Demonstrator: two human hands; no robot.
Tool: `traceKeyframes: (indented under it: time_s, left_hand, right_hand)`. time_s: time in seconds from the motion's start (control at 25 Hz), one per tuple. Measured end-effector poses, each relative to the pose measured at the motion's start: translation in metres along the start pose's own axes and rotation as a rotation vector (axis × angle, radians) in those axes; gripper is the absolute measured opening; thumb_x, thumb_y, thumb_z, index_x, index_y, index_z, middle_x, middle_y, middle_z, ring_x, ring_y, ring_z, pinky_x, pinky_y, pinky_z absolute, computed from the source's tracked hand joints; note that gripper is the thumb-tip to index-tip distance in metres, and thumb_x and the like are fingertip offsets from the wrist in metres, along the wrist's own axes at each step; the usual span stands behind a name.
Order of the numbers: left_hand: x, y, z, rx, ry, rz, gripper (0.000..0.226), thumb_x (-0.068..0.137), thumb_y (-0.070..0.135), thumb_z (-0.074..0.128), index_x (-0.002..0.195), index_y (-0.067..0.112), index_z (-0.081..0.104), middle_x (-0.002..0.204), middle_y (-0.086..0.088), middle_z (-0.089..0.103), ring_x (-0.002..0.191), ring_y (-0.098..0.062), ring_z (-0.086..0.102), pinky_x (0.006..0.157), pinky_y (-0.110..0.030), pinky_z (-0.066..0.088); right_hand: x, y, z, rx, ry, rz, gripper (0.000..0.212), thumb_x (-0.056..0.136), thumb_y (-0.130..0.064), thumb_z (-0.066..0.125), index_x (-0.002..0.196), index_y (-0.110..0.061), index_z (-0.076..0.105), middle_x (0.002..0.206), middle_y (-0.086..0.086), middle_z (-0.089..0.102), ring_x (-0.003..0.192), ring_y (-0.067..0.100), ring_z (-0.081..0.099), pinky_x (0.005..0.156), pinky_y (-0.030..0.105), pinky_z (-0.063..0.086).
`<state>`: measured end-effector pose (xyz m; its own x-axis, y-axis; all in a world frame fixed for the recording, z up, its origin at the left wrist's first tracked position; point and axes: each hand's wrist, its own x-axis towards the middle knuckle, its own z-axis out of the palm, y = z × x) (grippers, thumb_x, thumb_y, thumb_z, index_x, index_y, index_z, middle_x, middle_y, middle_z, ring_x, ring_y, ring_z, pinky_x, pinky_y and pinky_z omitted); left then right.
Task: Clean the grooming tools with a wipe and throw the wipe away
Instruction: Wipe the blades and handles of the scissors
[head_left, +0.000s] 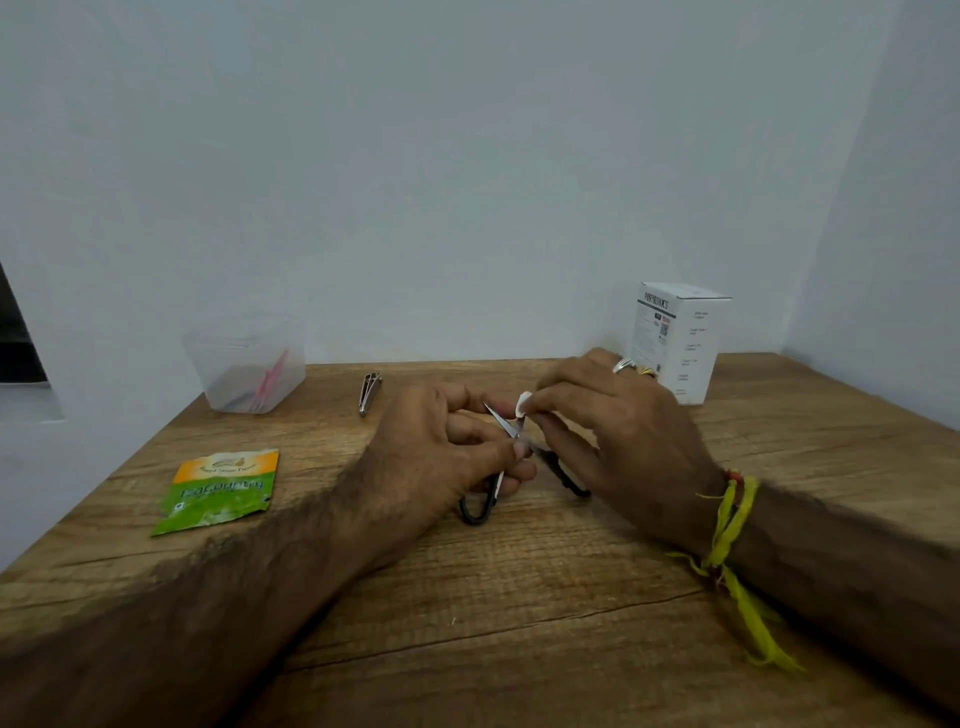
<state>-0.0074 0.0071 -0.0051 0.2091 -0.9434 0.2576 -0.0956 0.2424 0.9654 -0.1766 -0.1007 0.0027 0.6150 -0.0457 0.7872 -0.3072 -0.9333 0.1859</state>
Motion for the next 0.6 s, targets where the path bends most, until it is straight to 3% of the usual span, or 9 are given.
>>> traceKeyframes:
  time_s: [0.28, 0.44, 0.6]
  left_hand:
    - [0.0, 0.002, -0.001, -0.004, -0.004, 0.01, 0.028, 0.083, 0.002, 0.078, 0.107, 0.003, 0.065, 0.085, -0.017, 0.078, 0.082, -0.028, 0.078, 0.064, -0.028, 0.061]
    - [0.003, 0.003, -0.002, -0.079, 0.146, -0.018, 0.01, 0.09, 0.01, 0.071, 0.088, 0.004, 0.064, 0.087, -0.014, 0.078, 0.081, -0.03, 0.077, 0.058, -0.03, 0.059]
    - [0.005, 0.005, -0.002, -0.097, 0.245, -0.067, 0.016, 0.092, 0.018, 0.07, 0.079, 0.008, 0.066, 0.086, -0.014, 0.078, 0.081, -0.026, 0.077, 0.054, -0.026, 0.054]
  right_hand:
    - [0.002, -0.001, -0.001, 0.069, 0.061, 0.061, 0.007, 0.092, -0.012, 0.069, 0.096, -0.011, 0.074, 0.094, 0.001, 0.069, 0.085, 0.021, 0.062, 0.072, 0.039, 0.051]
    - [0.0, 0.002, -0.01, 0.108, 0.233, 0.09, 0.01, 0.093, -0.011, 0.067, 0.096, -0.005, 0.074, 0.092, 0.005, 0.069, 0.086, 0.022, 0.064, 0.075, 0.04, 0.05]
    - [-0.002, -0.004, -0.011, 0.129, 0.179, 0.071, 0.008, 0.091, -0.008, 0.069, 0.096, -0.004, 0.074, 0.092, 0.006, 0.07, 0.085, 0.024, 0.065, 0.072, 0.042, 0.052]
